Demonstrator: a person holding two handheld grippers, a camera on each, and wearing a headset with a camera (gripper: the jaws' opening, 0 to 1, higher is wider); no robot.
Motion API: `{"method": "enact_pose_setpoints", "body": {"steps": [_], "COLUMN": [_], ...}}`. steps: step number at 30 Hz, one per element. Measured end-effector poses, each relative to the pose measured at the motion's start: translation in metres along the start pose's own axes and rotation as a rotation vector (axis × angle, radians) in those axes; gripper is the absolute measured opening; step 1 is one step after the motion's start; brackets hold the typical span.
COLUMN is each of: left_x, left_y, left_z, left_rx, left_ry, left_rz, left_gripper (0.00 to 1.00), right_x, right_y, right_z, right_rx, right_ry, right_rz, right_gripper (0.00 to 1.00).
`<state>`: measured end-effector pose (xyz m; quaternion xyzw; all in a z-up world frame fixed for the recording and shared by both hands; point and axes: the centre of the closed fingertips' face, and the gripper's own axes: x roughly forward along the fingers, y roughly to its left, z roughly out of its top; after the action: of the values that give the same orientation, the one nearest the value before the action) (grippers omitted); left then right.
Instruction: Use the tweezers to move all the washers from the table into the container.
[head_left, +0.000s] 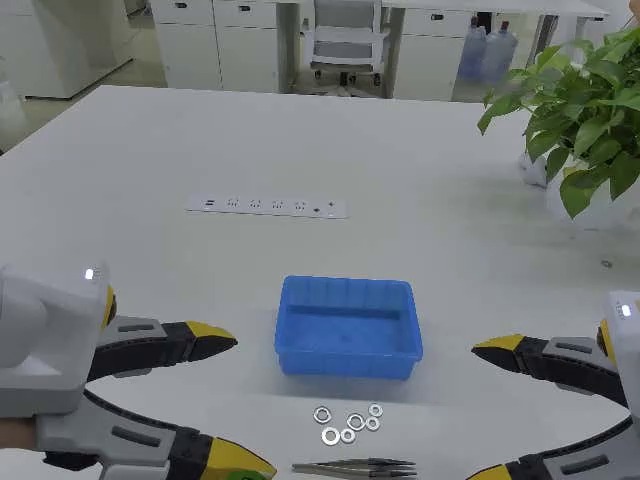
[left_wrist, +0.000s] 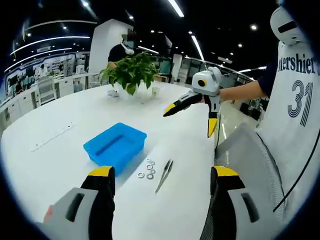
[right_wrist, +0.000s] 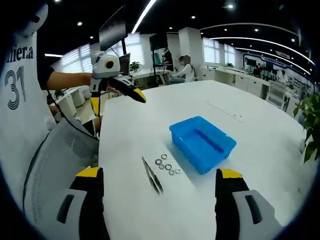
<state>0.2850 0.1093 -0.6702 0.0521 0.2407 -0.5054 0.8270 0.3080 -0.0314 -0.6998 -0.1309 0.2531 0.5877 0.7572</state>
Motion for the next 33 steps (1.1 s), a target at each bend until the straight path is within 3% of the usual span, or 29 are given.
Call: {"method": "enact_pose_setpoints", "body": {"steps": [33], "left_x": [0.0029], "left_y": [0.0002], "left_z": [0.0004], "left_rx": [0.012], "left_ry": [0.004], "left_rz": [-0.009], "left_gripper": [0.81], "right_x": [-0.0033], "right_y": [0.0019], "right_z": [-0.0031], "right_rx": [0.013], "right_ry": [0.012], "right_rz": [-0.017], "right_gripper": [0.92]}}
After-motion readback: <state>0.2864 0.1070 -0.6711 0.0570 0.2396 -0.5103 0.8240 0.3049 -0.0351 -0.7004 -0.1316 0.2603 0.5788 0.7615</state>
